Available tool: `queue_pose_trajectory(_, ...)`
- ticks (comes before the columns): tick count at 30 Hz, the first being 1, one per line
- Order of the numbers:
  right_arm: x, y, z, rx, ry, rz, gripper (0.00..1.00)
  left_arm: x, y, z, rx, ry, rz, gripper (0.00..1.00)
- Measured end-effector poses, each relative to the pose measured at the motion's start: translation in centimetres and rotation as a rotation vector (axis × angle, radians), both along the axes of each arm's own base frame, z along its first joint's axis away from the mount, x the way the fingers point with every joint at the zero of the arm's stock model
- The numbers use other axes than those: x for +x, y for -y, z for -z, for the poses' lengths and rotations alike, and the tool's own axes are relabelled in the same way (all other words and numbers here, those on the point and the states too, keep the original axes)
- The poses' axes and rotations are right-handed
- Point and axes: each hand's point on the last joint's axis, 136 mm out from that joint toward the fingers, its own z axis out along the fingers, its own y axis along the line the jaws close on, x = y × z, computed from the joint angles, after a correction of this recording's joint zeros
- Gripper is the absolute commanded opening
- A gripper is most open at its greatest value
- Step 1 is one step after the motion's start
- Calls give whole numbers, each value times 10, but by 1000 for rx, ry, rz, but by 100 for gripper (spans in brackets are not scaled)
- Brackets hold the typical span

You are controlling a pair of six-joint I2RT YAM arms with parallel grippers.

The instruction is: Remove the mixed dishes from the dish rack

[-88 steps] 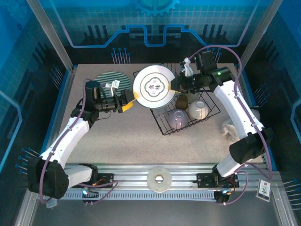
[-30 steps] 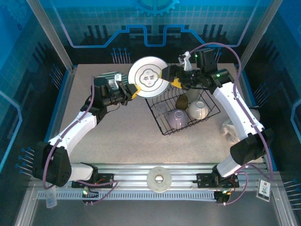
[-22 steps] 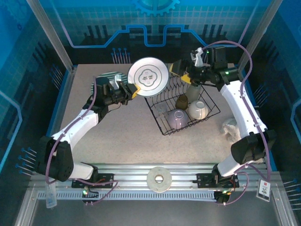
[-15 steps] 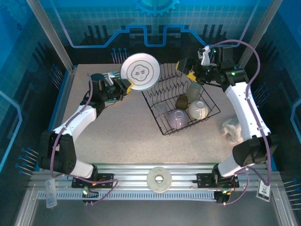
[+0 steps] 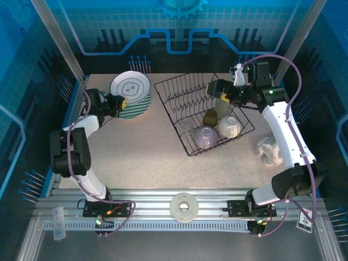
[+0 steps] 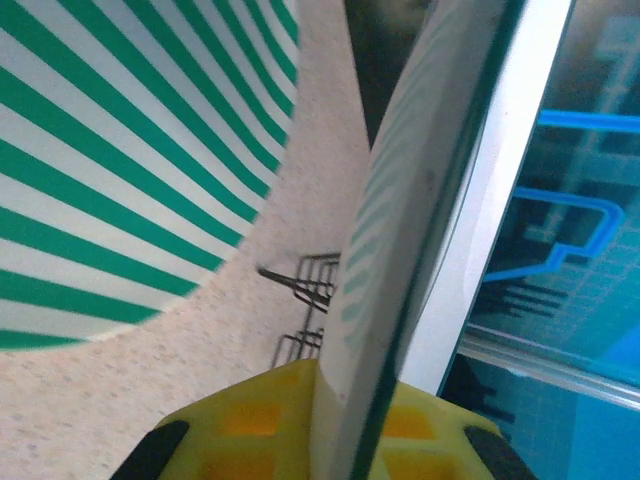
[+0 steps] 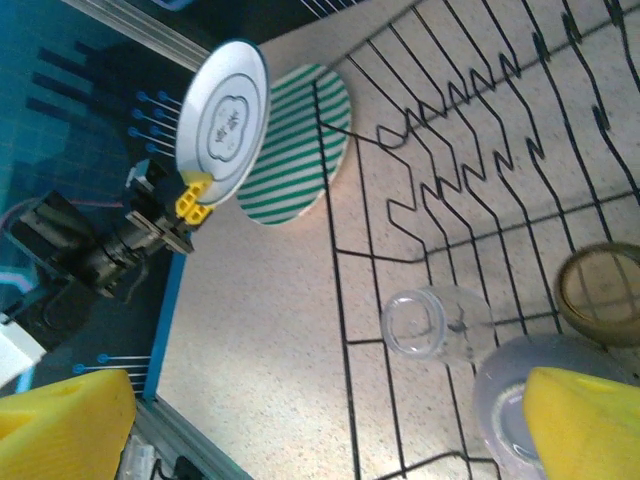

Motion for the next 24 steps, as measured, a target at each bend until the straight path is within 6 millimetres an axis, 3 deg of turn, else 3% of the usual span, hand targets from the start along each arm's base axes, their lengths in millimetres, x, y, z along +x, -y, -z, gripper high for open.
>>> queue_pose_trajectory(5,-4,4,10,-38,-22,2,100,6,-14,17,11,-37,-7,0)
queue_pose_trajectory(24,-17,11,17,-90,-37,4,100,24,-27,76,25,-171,17,0)
